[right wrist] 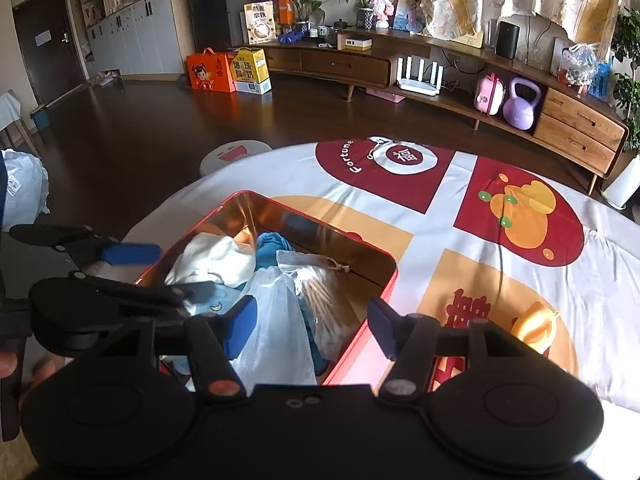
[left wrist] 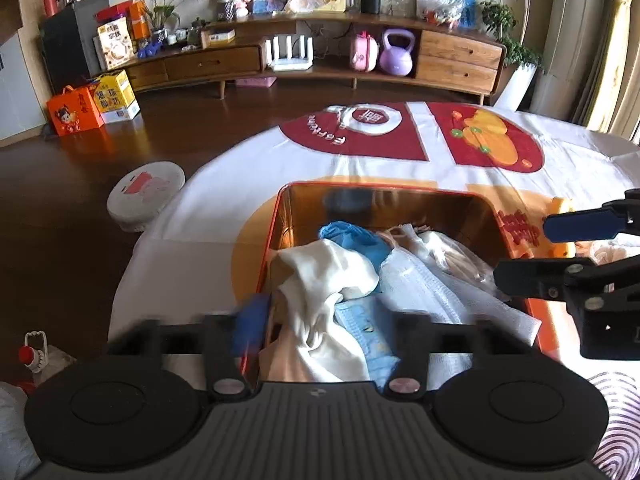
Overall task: Organize soft objects
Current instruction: 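Open the right tool dropping the swab bag into the tin while the left tool releases the cloth, then move both open tools back over the yellow rubber duck and gauze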
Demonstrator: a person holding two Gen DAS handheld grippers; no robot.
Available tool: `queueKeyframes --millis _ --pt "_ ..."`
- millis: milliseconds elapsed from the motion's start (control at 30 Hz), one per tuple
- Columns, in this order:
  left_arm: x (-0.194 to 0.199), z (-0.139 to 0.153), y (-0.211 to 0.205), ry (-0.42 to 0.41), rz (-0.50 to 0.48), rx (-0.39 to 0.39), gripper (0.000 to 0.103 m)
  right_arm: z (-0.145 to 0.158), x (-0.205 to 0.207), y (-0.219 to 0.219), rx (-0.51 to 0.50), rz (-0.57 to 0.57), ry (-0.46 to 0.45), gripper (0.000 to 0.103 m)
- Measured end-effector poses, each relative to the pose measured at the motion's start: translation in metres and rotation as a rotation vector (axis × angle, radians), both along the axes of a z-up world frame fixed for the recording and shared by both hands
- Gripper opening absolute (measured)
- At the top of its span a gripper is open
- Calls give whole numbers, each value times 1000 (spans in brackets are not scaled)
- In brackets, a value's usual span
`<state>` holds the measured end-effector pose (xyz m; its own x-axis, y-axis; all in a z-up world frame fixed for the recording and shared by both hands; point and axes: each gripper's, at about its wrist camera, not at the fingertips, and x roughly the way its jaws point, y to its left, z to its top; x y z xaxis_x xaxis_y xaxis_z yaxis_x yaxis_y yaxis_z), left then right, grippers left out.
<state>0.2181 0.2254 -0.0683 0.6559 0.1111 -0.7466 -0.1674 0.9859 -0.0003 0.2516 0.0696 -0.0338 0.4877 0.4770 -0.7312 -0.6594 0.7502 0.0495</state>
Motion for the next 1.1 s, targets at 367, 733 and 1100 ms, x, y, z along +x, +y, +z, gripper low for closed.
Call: queueKeyframes --millis 367,733,1100 --pt "-24 22 -9 -55 6 -25 81 21 -24 -27 52 17 -23 64" --pt "-53 49 -32 -105 -23 -61 81 38 -53 -64 115 15 -34 72" --pt "-81 69 -72 -175 -71 -53 86 50 -82 -116 202 -33 -80 90"
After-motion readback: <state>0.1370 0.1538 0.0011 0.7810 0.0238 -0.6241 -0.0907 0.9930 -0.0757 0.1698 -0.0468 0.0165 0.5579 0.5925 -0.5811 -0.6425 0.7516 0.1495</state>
